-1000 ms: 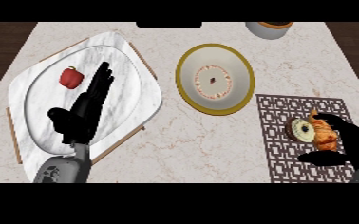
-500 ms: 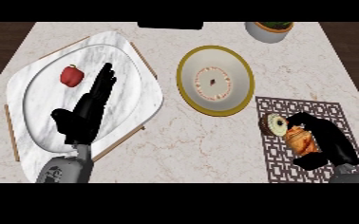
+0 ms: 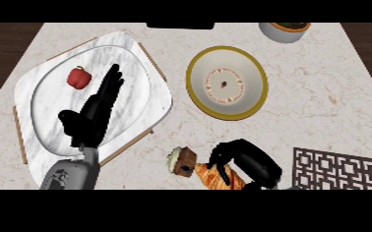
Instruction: Pick the croissant from the placemat and place it in the bowl
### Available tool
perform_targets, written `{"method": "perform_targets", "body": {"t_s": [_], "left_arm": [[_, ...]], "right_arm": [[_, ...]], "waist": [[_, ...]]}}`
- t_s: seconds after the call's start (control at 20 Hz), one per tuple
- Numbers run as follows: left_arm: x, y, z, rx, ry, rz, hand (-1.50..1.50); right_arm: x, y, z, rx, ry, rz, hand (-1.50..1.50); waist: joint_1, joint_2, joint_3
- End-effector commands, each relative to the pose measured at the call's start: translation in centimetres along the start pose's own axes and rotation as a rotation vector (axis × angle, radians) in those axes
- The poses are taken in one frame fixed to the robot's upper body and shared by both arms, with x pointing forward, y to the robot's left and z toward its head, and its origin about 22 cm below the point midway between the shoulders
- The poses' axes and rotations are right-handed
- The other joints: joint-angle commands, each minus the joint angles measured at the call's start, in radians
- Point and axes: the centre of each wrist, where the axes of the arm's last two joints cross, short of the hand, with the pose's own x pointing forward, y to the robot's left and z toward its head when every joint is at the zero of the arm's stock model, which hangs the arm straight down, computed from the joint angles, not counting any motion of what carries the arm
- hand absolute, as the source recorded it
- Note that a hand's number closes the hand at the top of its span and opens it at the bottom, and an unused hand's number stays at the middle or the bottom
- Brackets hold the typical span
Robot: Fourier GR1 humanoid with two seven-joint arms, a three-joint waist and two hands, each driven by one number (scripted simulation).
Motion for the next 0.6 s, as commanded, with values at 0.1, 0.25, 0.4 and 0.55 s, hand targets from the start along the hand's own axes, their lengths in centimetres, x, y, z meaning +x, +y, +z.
{"method": "perform_targets", "body": {"t_s": [0.1,0.25,0.4,0.55], "left_arm": [[-0.8,1.7,0.1,0.039,0.013,-0.018,0.0],[-0.6,1.2,-0.6,0.057,-0.006,-0.001,0.0],[-0.1,-0.1,0.4,0.053,0.004,-0.006,0.0],[-0.6,-0.3,0.1,0.04,0.009,0.011,0.0]], "right_arm": [[8.2,1.9,-0.7,-0.051,-0.34,-0.127,1.5],[12.0,1.1,1.6,-0.15,-0.394,-0.058,1.5],[15.3,-1.4,3.8,-0.236,-0.404,0.016,1.5],[18.9,-2.8,4.0,-0.263,-0.365,0.059,1.5]], "waist": [[-0.046,0.002,0.015],[-0.052,0.002,0.015],[-0.043,0.001,0.016],[-0.034,0.006,0.015]]}}
